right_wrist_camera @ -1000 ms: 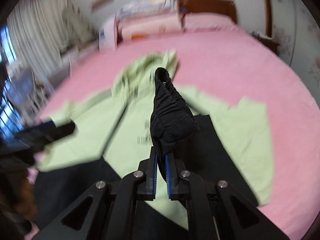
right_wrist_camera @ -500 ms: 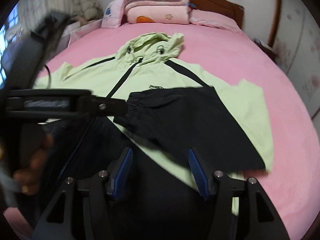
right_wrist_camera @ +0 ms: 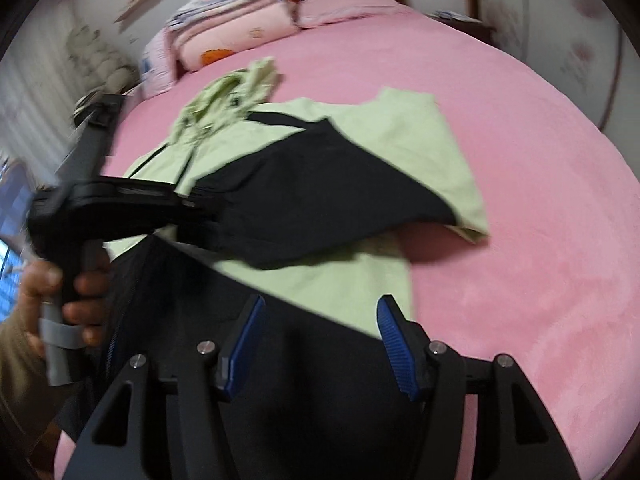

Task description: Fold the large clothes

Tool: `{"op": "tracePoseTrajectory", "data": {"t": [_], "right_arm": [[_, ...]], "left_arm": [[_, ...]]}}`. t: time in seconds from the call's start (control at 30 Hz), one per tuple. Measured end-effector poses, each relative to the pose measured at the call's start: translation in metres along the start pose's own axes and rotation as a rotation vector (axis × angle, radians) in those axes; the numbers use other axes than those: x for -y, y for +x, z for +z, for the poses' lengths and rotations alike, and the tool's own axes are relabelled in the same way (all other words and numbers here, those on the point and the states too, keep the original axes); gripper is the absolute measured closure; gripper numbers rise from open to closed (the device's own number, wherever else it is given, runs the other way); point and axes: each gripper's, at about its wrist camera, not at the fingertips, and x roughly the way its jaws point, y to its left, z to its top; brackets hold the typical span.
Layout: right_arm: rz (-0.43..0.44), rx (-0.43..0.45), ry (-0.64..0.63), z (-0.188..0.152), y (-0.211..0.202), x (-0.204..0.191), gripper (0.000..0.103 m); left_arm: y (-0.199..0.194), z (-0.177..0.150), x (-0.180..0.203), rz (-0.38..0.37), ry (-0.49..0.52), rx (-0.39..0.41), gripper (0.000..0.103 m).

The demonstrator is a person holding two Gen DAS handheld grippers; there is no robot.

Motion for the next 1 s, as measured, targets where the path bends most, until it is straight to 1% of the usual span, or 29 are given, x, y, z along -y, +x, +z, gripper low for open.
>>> {"op": "tracePoseTrajectory", "data": {"t": [0.03,0.1,0.17,0.23,0.3,0.37,0.43,0.47,0.53,0.57,0.6,0.63,0.67,0.7,0.73,0.8,0.87,0.93,1.0], "right_arm": [[-0.002,0.003,0.021,0.001,0.001,0.007,0.045],[-0.003,0.003,0.07,0.005,0.004,0.024,0.045],[-0.006,0.004,0.107,0.01,0.008,0.038,0.045],[-0.02,0.002,0.126,0.017,0.016,0.047,0.045],[-0.019,0.003,0.128,0.027,0.024,0.048,0.045],[-0.028,0.006,0.116,0.035,0.032,0.044,0.045],[-0.038,0.014,0.1,0.046,0.042,0.037,0.045],[-0.044,0.014,0.096,0.051,0.048,0.035,0.045],[-0.046,0.014,0.108,0.061,0.059,0.031,0.045],[-0.046,0.016,0.116,0.065,0.062,0.03,0.045],[-0.065,0.019,0.124,0.069,0.065,0.03,0.045],[-0.107,0.026,0.122,0.072,0.068,0.028,0.052],[-0.147,0.027,0.112,0.074,0.07,0.026,0.063],[-0.169,0.016,0.098,0.076,0.074,0.024,0.094],[-0.171,0.014,0.097,0.075,0.075,0.024,0.1],[-0.18,0.041,0.09,0.071,0.07,0.024,0.1],[-0.172,0.059,0.068,0.067,0.065,0.021,0.1],[-0.187,0.065,0.021,0.063,0.062,0.012,0.1],[-0.227,0.057,-0.041,0.06,0.065,-0.002,0.099]], "left_arm": [[-0.011,0.007,0.011,0.025,0.035,0.031,0.096],[-0.033,0.021,0.029,0.042,0.08,0.089,0.096],[-0.059,0.037,0.047,0.039,0.111,0.158,0.096],[-0.086,0.052,0.066,0.015,0.143,0.218,0.096],[-0.111,0.063,0.081,-0.006,0.18,0.267,0.096],[-0.13,0.071,0.099,0.0,0.22,0.314,0.096],[-0.149,0.076,0.109,-0.005,0.247,0.343,0.096],[-0.155,0.078,0.112,-0.002,0.257,0.351,0.096],[-0.17,0.078,0.113,0.028,0.266,0.376,0.096],[-0.176,0.08,0.11,0.042,0.27,0.388,0.096],[-0.183,0.08,0.107,0.062,0.269,0.403,0.096],[-0.189,0.082,0.102,0.085,0.267,0.415,0.096],[-0.195,0.083,0.092,0.111,0.261,0.428,0.096],[-0.199,0.084,0.085,0.125,0.254,0.433,0.096],[-0.203,0.087,0.073,0.154,0.239,0.438,0.096],[-0.206,0.091,0.046,0.198,0.199,0.438,0.096],[-0.202,0.09,0.009,0.222,0.145,0.402,0.096],[-0.186,0.083,-0.025,0.254,0.096,0.346,0.096],[-0.165,0.073,-0.054,0.298,0.061,0.289,0.096]]}}
